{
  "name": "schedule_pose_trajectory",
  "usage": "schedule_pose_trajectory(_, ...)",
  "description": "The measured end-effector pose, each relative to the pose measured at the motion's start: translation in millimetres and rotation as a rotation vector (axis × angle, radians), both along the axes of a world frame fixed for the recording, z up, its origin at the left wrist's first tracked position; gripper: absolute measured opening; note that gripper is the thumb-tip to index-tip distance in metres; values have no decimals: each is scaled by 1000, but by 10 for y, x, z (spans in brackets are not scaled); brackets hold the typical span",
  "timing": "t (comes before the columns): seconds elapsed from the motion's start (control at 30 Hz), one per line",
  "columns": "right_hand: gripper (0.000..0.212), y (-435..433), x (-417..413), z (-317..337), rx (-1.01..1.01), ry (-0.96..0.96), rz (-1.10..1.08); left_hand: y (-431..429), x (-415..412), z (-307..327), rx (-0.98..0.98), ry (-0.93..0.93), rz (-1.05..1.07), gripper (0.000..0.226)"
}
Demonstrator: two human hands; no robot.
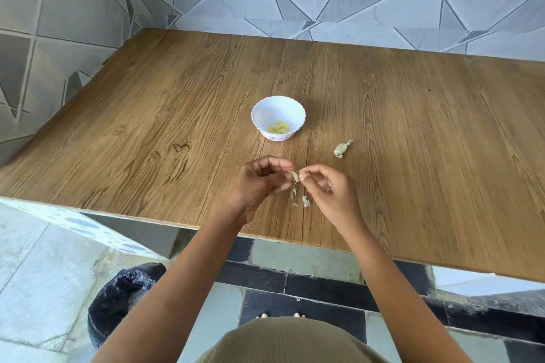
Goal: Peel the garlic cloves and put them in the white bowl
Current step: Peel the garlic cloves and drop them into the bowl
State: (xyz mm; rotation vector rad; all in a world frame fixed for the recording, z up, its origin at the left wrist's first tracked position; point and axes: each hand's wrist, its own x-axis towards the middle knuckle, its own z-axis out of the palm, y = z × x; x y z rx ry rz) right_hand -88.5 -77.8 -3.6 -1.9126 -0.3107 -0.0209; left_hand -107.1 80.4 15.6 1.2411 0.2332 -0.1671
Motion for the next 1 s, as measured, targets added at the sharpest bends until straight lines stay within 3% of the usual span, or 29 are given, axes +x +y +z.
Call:
schedule_pose_trajectory(0.23,5,-8,8,-16,76,81,0,-14,9,-7,-12,13,26,15)
schedule_pose_trajectory(0.33,6,-32,36,-100,-70,-21,-68,25,14,-44,45,23,60,12)
schedule_pose_trajectory(0.43,3,-42,23,-214,-265,-208,-95,111,52,-143,413,-26,148,8)
schedule_pose_trajectory(0.53,23,-16,-27,-308,-404,-323,-95,227,121,-195,846,-136,273,6)
schedule_pose_trajectory(0.73,46,3,-153,-374,-527,-326,-99,399,188,-329,1176,-257,264,8)
schedule_pose_trajectory(0.87,51,-6,-221,-372,-492,-217,-32,417,182,-355,1187,-312,239,9)
schedule_pose_trajectory(1.0,51,-66,-221,-343,-438,-122,9,490,127,-253,1012,-286,338,8)
